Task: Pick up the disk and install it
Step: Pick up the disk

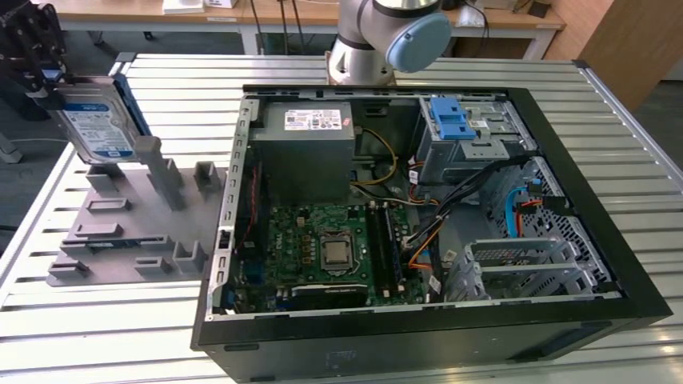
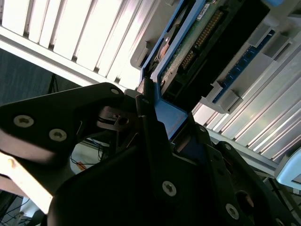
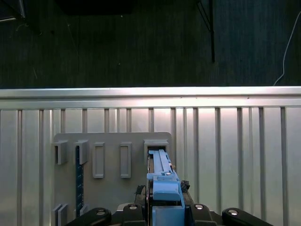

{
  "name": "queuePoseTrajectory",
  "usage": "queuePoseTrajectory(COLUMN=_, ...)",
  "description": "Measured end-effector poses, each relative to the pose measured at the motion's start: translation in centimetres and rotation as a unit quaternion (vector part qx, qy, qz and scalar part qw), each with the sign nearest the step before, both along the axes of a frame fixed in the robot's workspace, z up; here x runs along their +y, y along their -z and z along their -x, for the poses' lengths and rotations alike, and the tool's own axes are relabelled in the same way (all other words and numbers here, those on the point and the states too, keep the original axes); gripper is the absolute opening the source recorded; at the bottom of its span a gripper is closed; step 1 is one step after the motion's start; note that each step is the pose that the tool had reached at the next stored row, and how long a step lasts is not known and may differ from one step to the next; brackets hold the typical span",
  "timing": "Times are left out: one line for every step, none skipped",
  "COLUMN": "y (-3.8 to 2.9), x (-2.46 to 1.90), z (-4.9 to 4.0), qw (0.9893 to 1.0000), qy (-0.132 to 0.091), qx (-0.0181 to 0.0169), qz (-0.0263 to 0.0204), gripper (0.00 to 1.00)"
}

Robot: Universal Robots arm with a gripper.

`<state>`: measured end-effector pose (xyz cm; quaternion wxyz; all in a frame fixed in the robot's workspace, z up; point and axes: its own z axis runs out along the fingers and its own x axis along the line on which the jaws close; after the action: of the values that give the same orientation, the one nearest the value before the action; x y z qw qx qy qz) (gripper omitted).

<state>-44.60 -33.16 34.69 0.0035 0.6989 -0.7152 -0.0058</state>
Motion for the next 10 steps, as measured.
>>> queuePoseTrajectory(y=-0.04, x=0.0, z=0.0, qw=1.0, qy=0.0, qx=0.0, qz=0.0, gripper=0.36)
queuePoseTrajectory(y=-0.09, x=0.0, z=0.0, qw=1.0, qy=0.0, qx=0.0, qz=0.0001, gripper=0.36)
queuePoseTrajectory(y=-0.13, x=0.01, z=0.0, qw=1.0, qy=0.0, qx=-0.0001, qz=0.0001, gripper=0.36)
queuePoseTrajectory(y=-0.17, x=0.01, z=0.0, qw=1.0, qy=0.0, qx=0.0, qz=0.0002, gripper=0.36)
queuePoseTrajectory(y=-0.21, x=0.01, z=0.0, qw=1.0, qy=0.0, qx=0.0, qz=0.0002, gripper=0.36)
queuePoseTrajectory(y=-0.25, x=0.02, z=0.0, qw=1.0, qy=0.0, qx=0.0, qz=0.0003, gripper=0.36)
queuePoseTrajectory(y=-0.28, x=0.02, z=0.0, qw=1.0, qy=0.0, qx=0.0, qz=0.0003, gripper=0.36)
queuePoseTrajectory(y=-0.32, x=0.02, z=0.0, qw=1.0, qy=0.0, qx=0.0, qz=0.0003, gripper=0.36)
queuePoseTrajectory(y=-0.35, x=0.02, z=0.0, qw=1.0, qy=0.0, qx=0.0, qz=0.0003, gripper=0.36)
queuePoseTrajectory(y=-0.39, x=0.02, z=0.0, qw=1.0, qy=0.0, qx=0.0, qz=0.0003, gripper=0.36)
